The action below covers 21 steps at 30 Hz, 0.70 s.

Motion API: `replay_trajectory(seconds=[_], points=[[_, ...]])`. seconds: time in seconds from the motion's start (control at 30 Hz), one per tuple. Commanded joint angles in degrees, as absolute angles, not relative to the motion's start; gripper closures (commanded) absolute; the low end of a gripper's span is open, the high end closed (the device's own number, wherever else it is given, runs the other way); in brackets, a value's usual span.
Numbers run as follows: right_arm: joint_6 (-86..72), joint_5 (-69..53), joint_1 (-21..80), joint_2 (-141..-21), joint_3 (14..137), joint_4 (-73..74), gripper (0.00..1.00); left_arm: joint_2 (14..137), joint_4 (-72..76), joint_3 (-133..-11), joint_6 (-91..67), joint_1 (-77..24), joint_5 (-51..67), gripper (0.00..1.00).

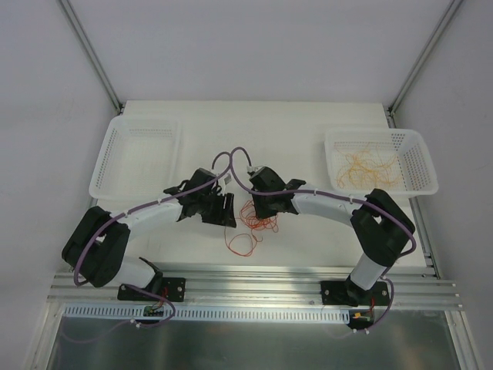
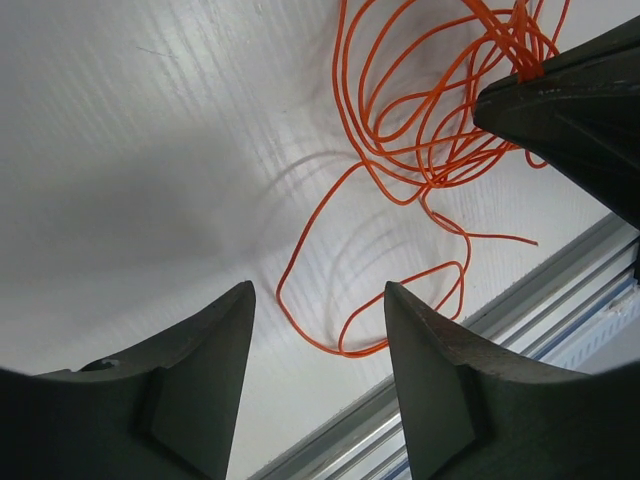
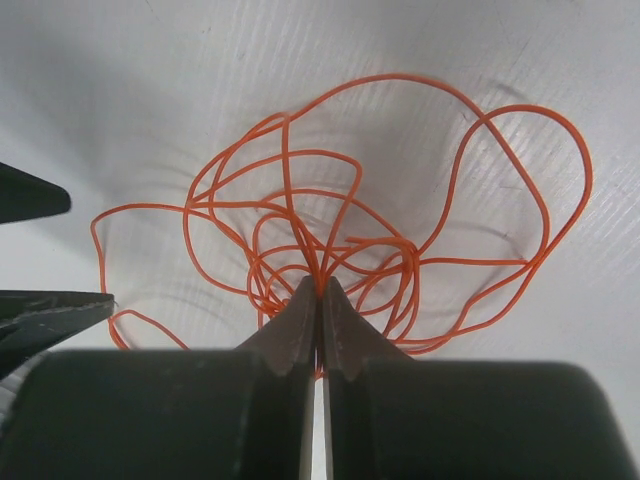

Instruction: Untangle the cables

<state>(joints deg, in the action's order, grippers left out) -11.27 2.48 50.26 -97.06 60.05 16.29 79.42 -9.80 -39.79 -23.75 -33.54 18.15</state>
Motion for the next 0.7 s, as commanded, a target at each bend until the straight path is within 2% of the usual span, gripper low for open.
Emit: replay_trajectory(seconds=[0.0,0.1,0.17,0.23,0.37,0.53,0.67], points=[[-10.9,0.9,50.0,-94.5,59.5,15.6,0.99,81.2,-7.1,-41.0,-21.6,-34.7,21.7,0.47],[-11.5,0.5,50.1,-94.4,59.1,15.0,0.99,83.5,-6.2,-40.5,-22.3,-35.1,20.7,0.54],[-11.8,0.5,50.0,-94.5,58.9,14.9,0.99,85.2,-5.5,-40.3,-22.5,-35.2,20.0,0.63],[-12.0,0.4,50.0,-94.4,58.7,14.6,0.99,86.6,-4.3,-40.3,-23.0,-35.6,19.3,0.78],[-12.2,0.4,49.9,-93.9,58.2,14.6,0.99,87.5,-4.0,-40.4,-23.6,-36.5,17.1,1.00],[-13.4,1.7,48.8,-91.5,56.1,15.6,0.99,80.4,-5.9,-40.1,-24.5,-36.3,12.7,1.00],[-15.9,4.9,44.2,-86.8,51.1,17.7,0.99,71.9,-14.5,-43.2,-24.7,-31.4,5.4,1.00]])
